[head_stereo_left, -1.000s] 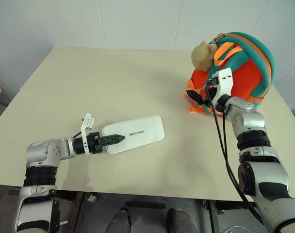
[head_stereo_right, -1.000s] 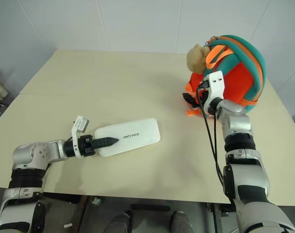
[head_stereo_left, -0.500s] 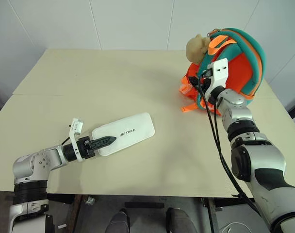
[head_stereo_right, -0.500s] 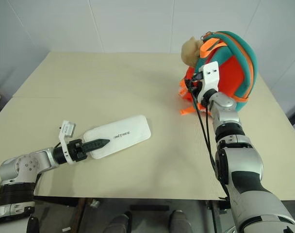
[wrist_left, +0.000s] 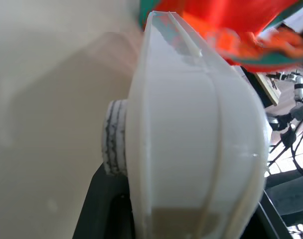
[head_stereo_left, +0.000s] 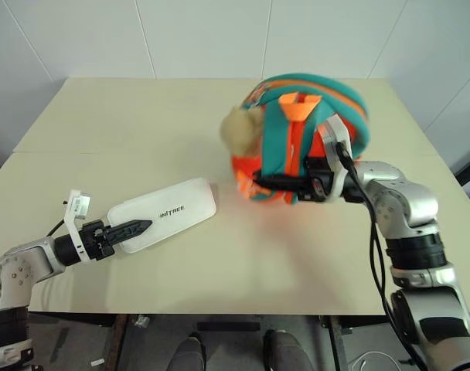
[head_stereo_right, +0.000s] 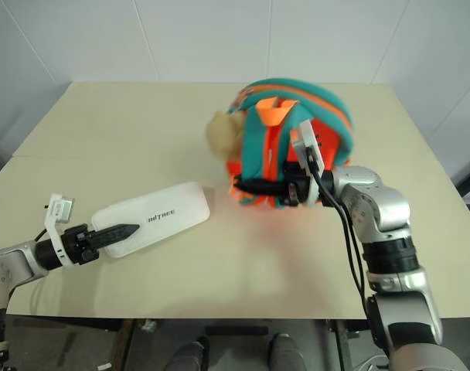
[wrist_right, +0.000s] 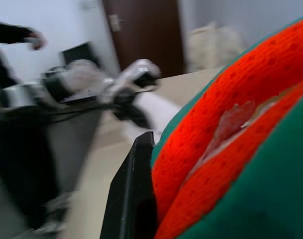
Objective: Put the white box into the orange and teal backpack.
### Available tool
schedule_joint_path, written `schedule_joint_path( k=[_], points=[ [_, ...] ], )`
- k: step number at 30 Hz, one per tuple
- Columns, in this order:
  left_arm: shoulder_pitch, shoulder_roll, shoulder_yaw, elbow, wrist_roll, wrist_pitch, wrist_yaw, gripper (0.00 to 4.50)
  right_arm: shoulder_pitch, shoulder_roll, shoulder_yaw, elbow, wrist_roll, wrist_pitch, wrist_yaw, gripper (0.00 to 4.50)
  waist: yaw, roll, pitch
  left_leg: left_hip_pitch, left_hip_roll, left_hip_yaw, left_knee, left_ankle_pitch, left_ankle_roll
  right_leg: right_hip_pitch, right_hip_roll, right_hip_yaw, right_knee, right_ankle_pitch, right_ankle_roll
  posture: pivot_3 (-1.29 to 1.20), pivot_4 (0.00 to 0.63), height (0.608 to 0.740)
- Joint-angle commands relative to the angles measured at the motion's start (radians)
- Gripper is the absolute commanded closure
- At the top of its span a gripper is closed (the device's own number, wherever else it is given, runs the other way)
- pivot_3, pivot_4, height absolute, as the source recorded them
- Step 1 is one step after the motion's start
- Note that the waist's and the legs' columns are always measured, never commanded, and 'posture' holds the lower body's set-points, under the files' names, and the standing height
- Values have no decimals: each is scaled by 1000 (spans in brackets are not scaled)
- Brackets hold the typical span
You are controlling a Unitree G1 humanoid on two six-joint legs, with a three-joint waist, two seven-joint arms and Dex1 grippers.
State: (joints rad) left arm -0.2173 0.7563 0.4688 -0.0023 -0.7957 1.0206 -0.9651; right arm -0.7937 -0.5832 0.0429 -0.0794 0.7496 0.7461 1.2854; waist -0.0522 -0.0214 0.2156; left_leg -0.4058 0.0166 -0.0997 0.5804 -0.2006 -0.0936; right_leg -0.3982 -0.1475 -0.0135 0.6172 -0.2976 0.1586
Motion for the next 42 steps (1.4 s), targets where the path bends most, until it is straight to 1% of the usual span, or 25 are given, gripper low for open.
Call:
schedule_joint_path(
  k=[1,3,5,7,11,14,16,22,27,32,37,40,42],
  points=[
    [32,33,29,-122,-49,-43,-55,3289,31,-81,6,-112,88,112,69,4226,12,-1,0,0,0,0,1,-1,1,0,0,0,0,0,0,0,150,740],
    [32,37,35,-180,-64,-54,-49,3289,49,-116,10,-117,92,134,89,4226,24,-1,0,0,0,1,3,-3,2,0,0,0,0,1,-1,0,150,740],
    [16,24,67,-226,-97,-58,-23,3289,69,-137,22,-89,59,117,99,4226,34,-1,0,-1,0,1,5,-4,3,1,0,0,0,1,-1,0,150,740],
    [2,11,101,-247,-134,-51,14,3289,77,-140,38,-55,21,86,105,4226,37,-1,0,-1,0,1,8,-5,4,2,0,0,-2,1,-1,0,150,740],
    [-6,3,162,-276,-158,-88,67,3289,79,-127,55,14,-29,49,103,4226,38,-1,0,-2,0,2,10,-6,6,3,0,0,-6,3,0,0,150,740],
    [-17,5,180,-298,-169,-124,88,3289,87,-135,66,36,-50,34,116,4226,39,-1,0,-1,0,3,10,-7,6,3,0,1,-6,3,0,0,150,740],
    [-41,9,173,-315,-151,-191,71,3289,93,-143,69,41,-55,36,125,4226,41,-1,0,-2,0,3,10,-8,6,3,0,1,-6,3,1,0,150,740],
    [-142,49,79,-278,-131,-270,11,3289,95,-141,75,40,-68,39,140,4226,48,-1,0,-2,0,4,10,-9,6,3,0,1,-7,4,1,0,150,740],
    [-197,91,-45,-195,-42,-360,-100,3289,96,-120,80,28,-71,40,125,4226,47,-1,0,-2,0,4,10,-9,6,3,0,1,-7,4,1,0,150,740],
    [-265,104,-148,-71,80,-491,-171,3289,101,-112,76,15,-70,44,123,4226,47,-1,0,-2,0,4,10,-9,6,3,1,2,-7,4,1,0,150,740],
    [-380,113,-272,24,170,-516,-224,3289,93,-115,68,-9,-56,54,128,4226,49,-1,0,-2,0,4,10,-9,6,3,1,2,-7,4,1,0,150,740],
    [-450,103,-329,84,232,-544,-226,3289,84,-113,67,-15,-52,58,129,4226,50,-1,0,-2,0,4,11,-9,6,3,1,2,-7,4,2,0,150,740],
    [-524,74,-405,138,314,-610,-233,3289,77,-109,65,-15,-49,59,129,4226,50,-1,0,-2,0,4,11,-9,6,3,1,2,-7,4,2,0,150,740]
  ],
)
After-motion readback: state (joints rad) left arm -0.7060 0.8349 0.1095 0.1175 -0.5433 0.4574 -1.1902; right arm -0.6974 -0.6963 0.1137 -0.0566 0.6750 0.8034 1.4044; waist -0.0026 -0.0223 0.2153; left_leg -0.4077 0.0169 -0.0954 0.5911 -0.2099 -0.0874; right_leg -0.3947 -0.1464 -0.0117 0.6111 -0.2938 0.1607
